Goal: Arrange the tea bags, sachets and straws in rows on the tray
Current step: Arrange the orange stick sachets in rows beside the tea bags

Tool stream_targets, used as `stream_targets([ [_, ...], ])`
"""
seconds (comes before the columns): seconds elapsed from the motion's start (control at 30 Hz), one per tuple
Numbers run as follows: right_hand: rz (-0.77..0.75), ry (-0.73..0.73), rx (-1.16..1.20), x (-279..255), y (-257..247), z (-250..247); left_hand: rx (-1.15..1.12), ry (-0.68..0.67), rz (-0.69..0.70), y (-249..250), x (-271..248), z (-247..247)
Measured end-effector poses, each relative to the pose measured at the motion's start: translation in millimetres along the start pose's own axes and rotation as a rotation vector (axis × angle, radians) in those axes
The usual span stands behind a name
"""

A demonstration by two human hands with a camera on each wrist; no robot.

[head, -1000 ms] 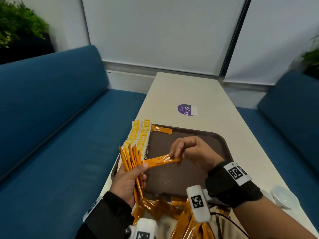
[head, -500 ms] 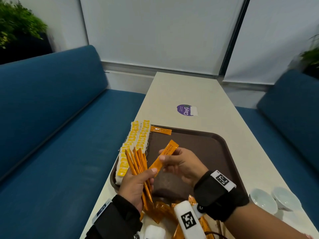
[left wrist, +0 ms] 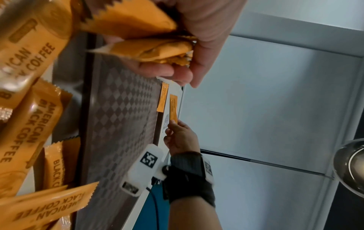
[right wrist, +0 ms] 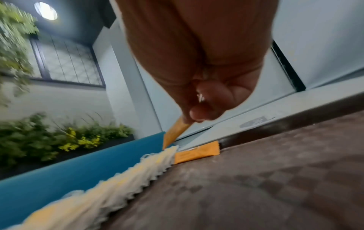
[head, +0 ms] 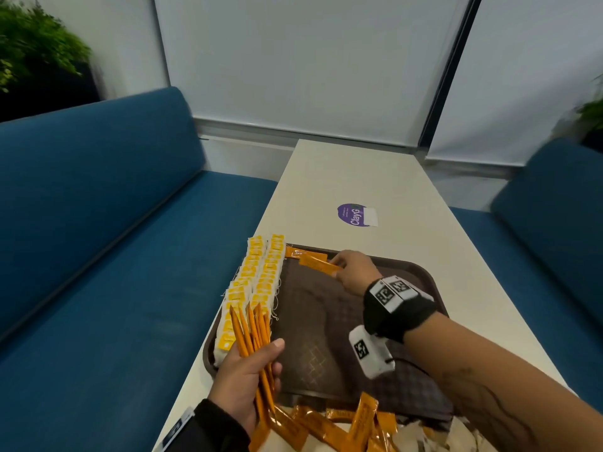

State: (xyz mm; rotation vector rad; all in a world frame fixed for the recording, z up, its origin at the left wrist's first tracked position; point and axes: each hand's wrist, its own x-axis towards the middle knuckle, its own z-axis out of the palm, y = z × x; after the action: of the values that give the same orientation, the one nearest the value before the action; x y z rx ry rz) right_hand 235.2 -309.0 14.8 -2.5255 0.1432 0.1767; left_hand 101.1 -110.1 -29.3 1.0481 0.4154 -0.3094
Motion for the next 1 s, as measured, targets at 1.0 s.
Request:
stream_targets([
  [1.0, 0.272, 0.072, -0.159, 95, -10, 31, 0.060, 0.096, 0.010, -8, 15, -26],
])
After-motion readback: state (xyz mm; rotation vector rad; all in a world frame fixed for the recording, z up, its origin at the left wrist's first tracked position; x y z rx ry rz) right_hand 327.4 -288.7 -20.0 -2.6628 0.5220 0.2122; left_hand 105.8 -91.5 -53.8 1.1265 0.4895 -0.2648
